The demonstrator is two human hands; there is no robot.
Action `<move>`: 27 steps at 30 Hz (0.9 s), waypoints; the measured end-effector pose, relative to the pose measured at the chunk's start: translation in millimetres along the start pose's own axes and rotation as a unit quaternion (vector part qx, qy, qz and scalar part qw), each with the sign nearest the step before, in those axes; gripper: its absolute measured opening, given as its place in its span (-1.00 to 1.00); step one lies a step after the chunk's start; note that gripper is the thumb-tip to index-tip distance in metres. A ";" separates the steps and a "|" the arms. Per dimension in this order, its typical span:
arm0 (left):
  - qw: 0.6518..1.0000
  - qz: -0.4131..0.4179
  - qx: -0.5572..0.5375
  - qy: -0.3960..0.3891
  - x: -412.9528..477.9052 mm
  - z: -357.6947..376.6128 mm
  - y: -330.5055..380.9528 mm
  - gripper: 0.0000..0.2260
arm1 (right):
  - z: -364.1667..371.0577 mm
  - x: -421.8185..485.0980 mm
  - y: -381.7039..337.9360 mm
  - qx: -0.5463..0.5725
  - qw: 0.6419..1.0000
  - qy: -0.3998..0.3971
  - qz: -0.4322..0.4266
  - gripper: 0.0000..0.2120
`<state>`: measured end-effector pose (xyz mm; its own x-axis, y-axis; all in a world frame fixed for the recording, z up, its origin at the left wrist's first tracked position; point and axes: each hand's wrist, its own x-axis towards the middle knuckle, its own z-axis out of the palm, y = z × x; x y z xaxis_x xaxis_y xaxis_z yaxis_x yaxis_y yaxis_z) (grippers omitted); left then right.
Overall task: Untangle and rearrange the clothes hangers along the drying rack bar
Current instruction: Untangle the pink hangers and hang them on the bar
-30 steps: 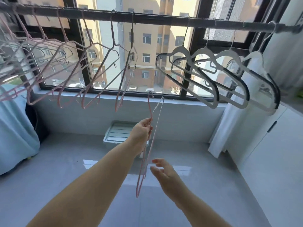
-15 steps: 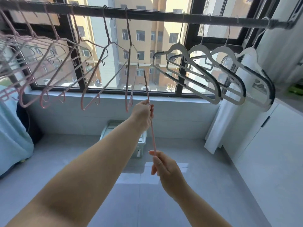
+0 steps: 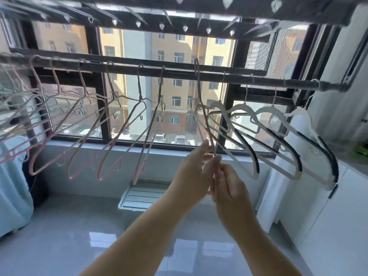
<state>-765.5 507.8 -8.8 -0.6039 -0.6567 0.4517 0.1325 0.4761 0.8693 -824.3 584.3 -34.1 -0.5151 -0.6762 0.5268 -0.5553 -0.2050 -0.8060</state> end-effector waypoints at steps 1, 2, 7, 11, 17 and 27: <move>1.000 0.007 -0.013 0.001 3.4 -2.8 4.0 -0.70 | -1.3 11.0 -4.9 0.003 1.000 0.003 0.002 -0.74; 1.000 0.013 -0.021 -0.001 7.5 -5.7 7.6 -0.72 | -1.5 21.6 -8.7 0.006 1.000 0.005 0.008 -0.75; 0.995 -0.047 -0.081 0.027 28.3 -12.6 2.3 -0.71 | 13.0 52.8 -8.0 0.043 0.998 -0.009 0.042 -0.77; 0.992 -0.078 -0.089 0.051 31.7 -9.6 -13.0 -0.75 | 26.4 52.2 6.1 0.043 0.998 -0.001 0.049 -0.78; 0.988 -0.075 -0.110 0.081 26.6 2.3 -31.2 -0.79 | 30.6 47.4 20.4 0.063 0.996 0.001 0.062 -0.78; 0.980 -0.041 0.070 0.181 14.0 15.0 -29.0 -0.55 | -23.9 52.3 5.5 -0.277 0.959 -0.037 -0.035 -0.70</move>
<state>-789.6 493.5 -30.6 -0.2863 -0.8489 0.4443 -0.0295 0.4713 0.8815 -869.9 564.7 -4.5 -0.4268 -0.7271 0.5377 -0.8597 0.1417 -0.4908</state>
